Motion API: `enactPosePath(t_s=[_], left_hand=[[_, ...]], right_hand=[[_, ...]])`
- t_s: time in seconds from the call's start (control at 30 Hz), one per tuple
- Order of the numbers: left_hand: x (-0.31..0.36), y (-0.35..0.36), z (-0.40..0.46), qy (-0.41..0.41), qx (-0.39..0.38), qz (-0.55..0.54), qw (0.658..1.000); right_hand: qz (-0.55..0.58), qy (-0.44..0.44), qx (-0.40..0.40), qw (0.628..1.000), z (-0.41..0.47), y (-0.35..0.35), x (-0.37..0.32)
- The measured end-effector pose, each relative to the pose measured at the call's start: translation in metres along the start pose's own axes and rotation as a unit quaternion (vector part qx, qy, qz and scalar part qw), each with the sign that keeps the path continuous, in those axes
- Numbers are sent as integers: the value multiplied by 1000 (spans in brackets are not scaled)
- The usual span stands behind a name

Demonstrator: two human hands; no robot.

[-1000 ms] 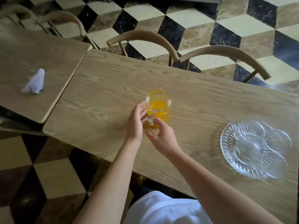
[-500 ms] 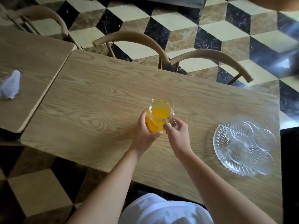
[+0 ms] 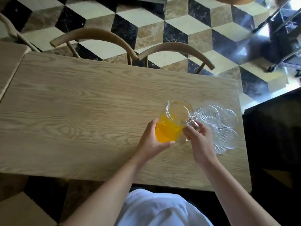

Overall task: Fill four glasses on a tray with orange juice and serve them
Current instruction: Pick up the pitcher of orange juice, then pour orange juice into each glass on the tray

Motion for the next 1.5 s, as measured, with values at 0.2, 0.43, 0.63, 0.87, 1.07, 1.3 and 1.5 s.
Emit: enactPosePath(t_s=[0.2,0.43,0.63,0.87,1.07,1.3,1.5], left_hand=[[44,50,-15,62,-62,42,995],[79,131,-54,110,-98,63,987],[90,226,-90,36,-120,9,992],[99,330,-108,-69,-87,-100,989],[87,374,-103,-127,-43,-143,981],[75,377,-93,-153,-36,-146,977],[73,376,-93,-172,-53,-158,971]], right_hand=[[3,-16,52,999,-23,-67,-7],[27,14,114,993,-55,-153,-7],[-25,33,82,996,-58,-239,0],[-184,43,1,982,-19,-320,20],[-247,91,-50,963,13,-339,38],[-281,121,-92,948,33,-337,44],[-287,151,-105,940,43,-329,48]])
Point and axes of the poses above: each hand's wrist, its own z-axis towards the middle knuckle, its own y-axis out of the palm, x = y × z, the point moved 2 cm from there along z, towards the middle knuckle, and after that the axes turned 4 degrees about x, right-handed, at the moved point
